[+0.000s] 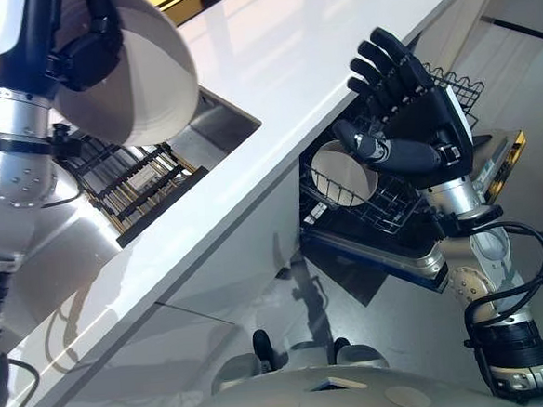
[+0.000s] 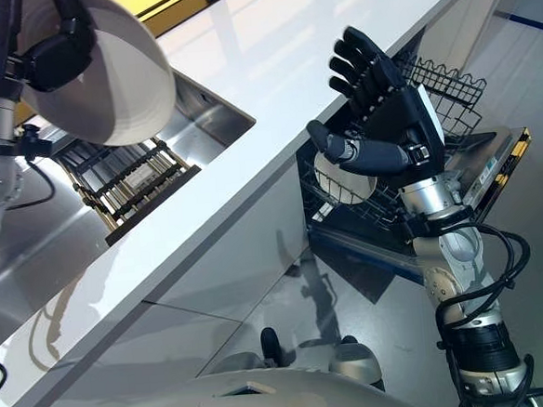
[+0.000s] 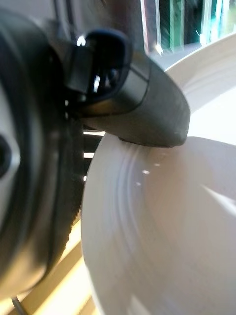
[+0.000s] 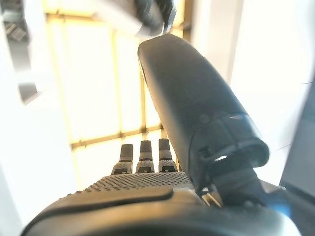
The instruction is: Pick up plates and place into dishwasher.
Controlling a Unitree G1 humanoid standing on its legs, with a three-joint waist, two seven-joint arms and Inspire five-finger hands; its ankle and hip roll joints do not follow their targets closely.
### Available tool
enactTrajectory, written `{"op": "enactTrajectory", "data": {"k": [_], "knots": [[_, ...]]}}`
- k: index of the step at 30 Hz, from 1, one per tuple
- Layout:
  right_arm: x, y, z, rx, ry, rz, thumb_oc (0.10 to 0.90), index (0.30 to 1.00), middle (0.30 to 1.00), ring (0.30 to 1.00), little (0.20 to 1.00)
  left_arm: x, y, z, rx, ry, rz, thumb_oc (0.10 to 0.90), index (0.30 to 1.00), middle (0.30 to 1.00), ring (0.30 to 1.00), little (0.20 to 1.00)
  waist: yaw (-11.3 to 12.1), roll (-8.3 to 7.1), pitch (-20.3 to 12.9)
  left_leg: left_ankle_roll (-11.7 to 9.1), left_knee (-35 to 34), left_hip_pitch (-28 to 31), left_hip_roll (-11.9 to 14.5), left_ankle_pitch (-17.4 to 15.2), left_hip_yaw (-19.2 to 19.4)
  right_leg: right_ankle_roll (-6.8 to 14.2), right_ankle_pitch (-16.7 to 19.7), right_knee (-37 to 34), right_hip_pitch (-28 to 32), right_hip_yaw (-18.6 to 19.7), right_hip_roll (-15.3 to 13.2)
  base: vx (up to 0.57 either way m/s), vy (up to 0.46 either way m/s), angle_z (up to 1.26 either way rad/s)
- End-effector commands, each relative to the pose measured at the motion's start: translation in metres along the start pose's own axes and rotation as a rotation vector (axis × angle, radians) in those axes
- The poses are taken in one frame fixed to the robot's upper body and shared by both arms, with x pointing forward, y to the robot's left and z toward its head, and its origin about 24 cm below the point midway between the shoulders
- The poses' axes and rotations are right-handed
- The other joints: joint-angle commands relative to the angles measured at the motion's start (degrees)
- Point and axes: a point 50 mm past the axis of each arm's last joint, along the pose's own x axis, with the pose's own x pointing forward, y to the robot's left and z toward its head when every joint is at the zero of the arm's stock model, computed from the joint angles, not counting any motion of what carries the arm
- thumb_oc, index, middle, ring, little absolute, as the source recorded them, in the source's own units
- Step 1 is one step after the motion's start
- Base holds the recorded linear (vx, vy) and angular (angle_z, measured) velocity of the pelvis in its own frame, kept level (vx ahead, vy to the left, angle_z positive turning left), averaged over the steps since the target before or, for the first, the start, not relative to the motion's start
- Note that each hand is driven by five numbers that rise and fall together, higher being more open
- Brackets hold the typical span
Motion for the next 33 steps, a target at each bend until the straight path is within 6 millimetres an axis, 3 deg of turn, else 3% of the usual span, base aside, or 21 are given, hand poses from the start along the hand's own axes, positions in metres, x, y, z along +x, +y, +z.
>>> {"op": "enactTrajectory", "data": {"k": [1, 7, 15, 21, 31, 32, 33], "knots": [[0.031, 0.03, 0.048, 0.063, -0.277, 0.261, 0.8, 0.9, 0.9, 0.9, 0.9, 0.021, 0.039, 0.014, 0.093, -0.148, 0.303, 0.1, 0.3, 0.3, 0.3, 0.2, 0.92, -1.19, -5.13, 0.65, 2.09, 3.41, -2.71, -9.58, -2.41, -1.61, -3.98, 5.5, -3.45, -0.95, 4.63, -0.01, -0.044, 0.04], [0.052, 0.061, 0.024, 0.251, -0.153, 0.36, 0.8, 0.9, 0.9, 0.9, 0.9, 0.024, 0.009, 0.045, 0.061, -0.28, 0.344, 0.1, 0.3, 0.3, 0.3, 0.2, 1.89, -2.41, -5.87, 0.39, 1.67, 3.41, -2.66, -8.92, -2.87, -1.85, -3.66, 5.08, -2.89, -1.71, 4.64, 0.0, -0.037, 0.11], [0.065, 0.078, 0.034, 0.29, -0.263, 0.333, 0.8, 0.9, 0.9, 0.9, 0.9, 0.025, -0.007, 0.071, -0.02, -0.411, 0.457, 0.1, 0.3, 0.3, 0.3, 0.2, 1.95, -2.52, -6.33, 0.34, 0.69, 3.83, -2.83, -8.74, -2.58, -1.54, -2.54, 3.48, -2.47, -1.99, 4.7, 0.0, -0.007, 0.04], [0.07, 0.082, 0.035, 0.267, -0.287, 0.207, 0.8, 0.9, 0.9, 0.9, 0.9, 0.012, -0.021, 0.091, -0.18, -0.441, 0.492, 0.1, 0.3, 0.3, 0.3, 0.2, 2.0, -2.59, -6.58, 0.45, 0.72, 3.77, -2.88, -8.88, -2.32, -1.37, -1.99, 2.89, -2.58, -1.53, 4.89, 0.01, -0.004, -0.02], [0.065, 0.072, 0.022, 0.151, -0.218, 0.03, 0.8, 0.9, 0.9, 0.9, 0.9, -0.012, -0.037, 0.122, -0.408, -0.478, 0.413, 0.1, 0.3, 0.3, 0.3, 0.2, 1.92, -3.15, -6.07, 0.67, 0.62, 3.93, -2.72, -9.19, -2.3, -1.41, -1.58, 2.19, -2.43, -0.94, 5.26, 0.02, -0.012, -0.03], [0.065, 0.071, 0.02, 0.136, -0.209, 0.017, 0.539, 0.676, 0.676, 0.676, 0.639, -0.013, -0.038, 0.123, -0.421, -0.483, 0.408, 0.1, 0.3, 0.3, 0.3, 0.2, 1.89, -3.12, -6.05, 0.68, 0.57, 3.93, -2.67, -9.17, -2.26, -1.38, -1.61, 2.22, -2.44, -0.95, 5.3, 0.0, 0.0, 0.0], [0.064, 0.07, 0.018, 0.13, -0.195, 0.003, 0.199, 0.385, 0.385, 0.385, 0.299, -0.013, -0.038, 0.125, -0.432, -0.489, 0.405, 0.1, 0.3, 0.3, 0.3, 0.2, 1.89, -3.14, -5.98, 0.7, 0.53, 3.95, -2.61, -9.15, -2.29, -1.43, -1.6, 2.22, -2.38, -0.92, 5.36, 0.0, 0.0, 0.0]]}}
